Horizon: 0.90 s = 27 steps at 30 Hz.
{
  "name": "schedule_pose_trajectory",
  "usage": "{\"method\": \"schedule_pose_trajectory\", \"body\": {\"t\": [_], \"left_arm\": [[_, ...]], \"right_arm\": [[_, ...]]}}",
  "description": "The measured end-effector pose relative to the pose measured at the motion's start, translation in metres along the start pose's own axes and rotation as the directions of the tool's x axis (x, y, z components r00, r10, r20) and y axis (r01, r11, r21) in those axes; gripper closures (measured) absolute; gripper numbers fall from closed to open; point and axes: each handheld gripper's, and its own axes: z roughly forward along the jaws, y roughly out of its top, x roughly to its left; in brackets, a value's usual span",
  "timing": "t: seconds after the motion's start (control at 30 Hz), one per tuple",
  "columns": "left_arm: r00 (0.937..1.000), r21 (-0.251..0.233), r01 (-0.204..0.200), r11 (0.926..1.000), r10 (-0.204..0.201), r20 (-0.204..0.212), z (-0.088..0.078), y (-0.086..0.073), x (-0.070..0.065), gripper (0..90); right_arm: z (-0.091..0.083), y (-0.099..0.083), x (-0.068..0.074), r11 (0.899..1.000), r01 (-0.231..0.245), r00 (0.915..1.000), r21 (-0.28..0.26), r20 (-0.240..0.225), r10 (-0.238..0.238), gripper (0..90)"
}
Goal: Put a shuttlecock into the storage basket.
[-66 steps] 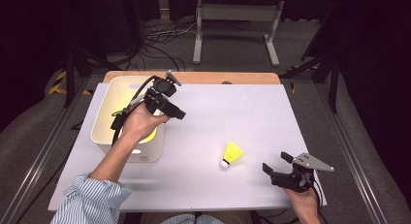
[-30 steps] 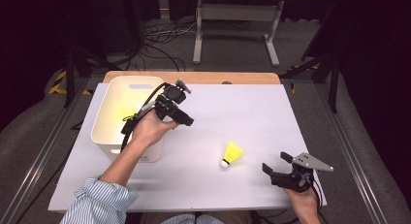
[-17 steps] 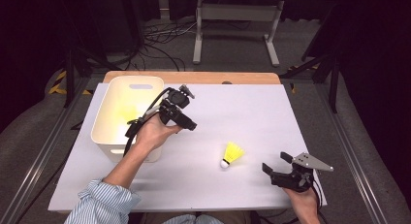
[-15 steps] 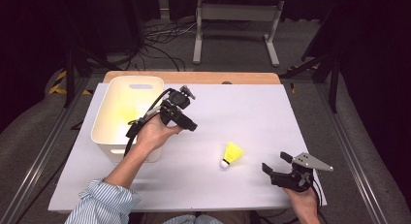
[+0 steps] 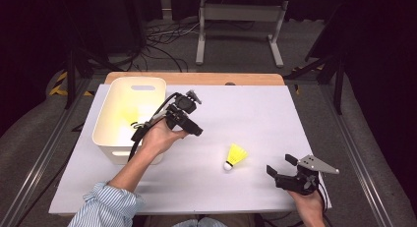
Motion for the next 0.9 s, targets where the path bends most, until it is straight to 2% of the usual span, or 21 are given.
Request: {"method": "schedule_pose_trajectory", "body": {"t": [0.13,0.47,0.77,0.9], "left_arm": [[1.0000,0.006,0.002,1.0000,-0.002,-0.009,0.001,0.000,0.001,31.3],[1.0000,-0.009,-0.004,1.0000,0.004,0.006,-0.002,-0.004,0.000,31.2],[0.9999,-0.013,0.013,0.9998,-0.013,0.007,-0.001,-0.010,0.002,31.2],[0.9999,-0.014,0.008,0.9999,-0.007,0.007,-0.001,-0.011,0.000,31.2]], "right_arm": [[0.001,0.000,0.000,1.000,0.000,1.0000,0.002,-0.001,0.000,12.0],[0.002,0.000,0.002,1.000,0.009,1.0000,0.014,0.002,-0.009,12.0],[0.003,0.001,0.003,1.000,0.012,0.9999,0.015,-0.003,-0.012,12.0],[0.005,0.004,0.007,0.999,0.038,0.9992,0.021,-0.008,-0.038,12.3]]}}
